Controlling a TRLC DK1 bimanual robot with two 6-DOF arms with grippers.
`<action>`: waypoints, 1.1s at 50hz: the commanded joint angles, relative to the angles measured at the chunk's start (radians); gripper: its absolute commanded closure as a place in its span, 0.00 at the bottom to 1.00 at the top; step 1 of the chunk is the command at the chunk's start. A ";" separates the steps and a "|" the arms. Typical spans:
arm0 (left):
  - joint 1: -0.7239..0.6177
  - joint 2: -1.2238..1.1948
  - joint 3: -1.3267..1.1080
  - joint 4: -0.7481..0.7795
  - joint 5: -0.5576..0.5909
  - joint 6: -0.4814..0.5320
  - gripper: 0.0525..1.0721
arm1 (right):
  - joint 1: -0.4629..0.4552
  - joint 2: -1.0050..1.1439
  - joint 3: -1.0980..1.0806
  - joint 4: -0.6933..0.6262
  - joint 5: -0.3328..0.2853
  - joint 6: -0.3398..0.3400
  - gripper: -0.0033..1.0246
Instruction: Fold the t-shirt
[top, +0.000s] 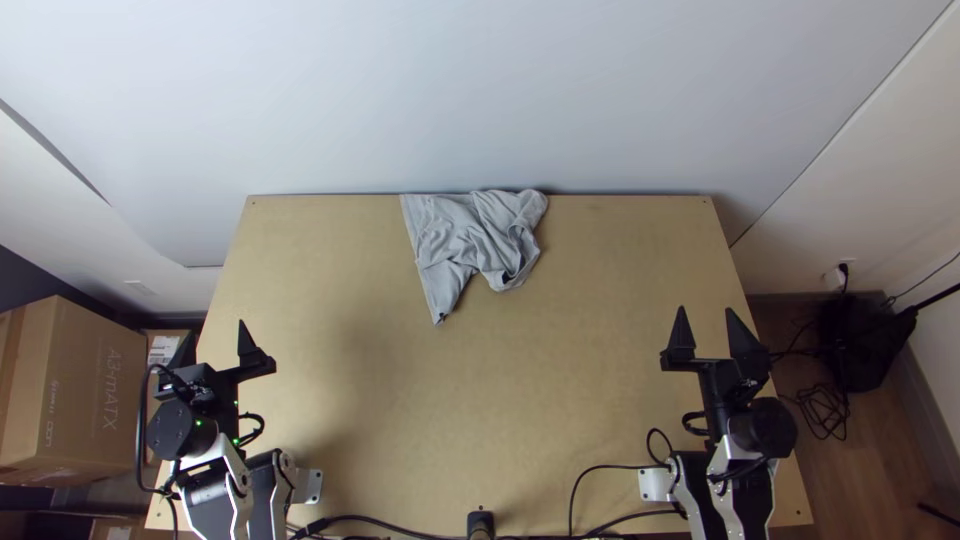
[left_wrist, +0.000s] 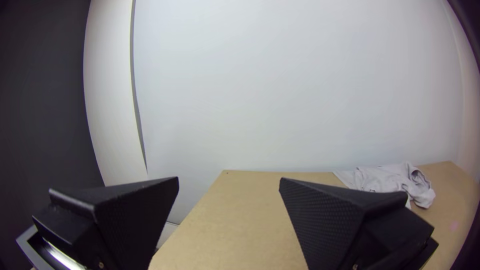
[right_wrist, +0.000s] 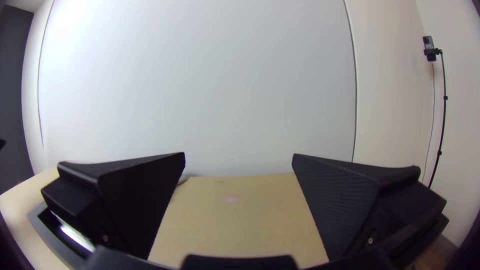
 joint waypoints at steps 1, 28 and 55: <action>-0.004 0.086 0.080 -0.009 0.004 -0.035 0.05 | 0.043 0.114 0.095 0.028 0.005 -0.035 0.04; 0.018 0.396 0.516 -0.311 0.001 -0.098 0.05 | 0.357 0.734 0.514 0.037 0.073 -0.358 0.04; -0.125 0.483 0.832 -0.728 0.029 -0.234 0.05 | 0.531 1.349 1.032 -0.116 0.178 -0.245 0.04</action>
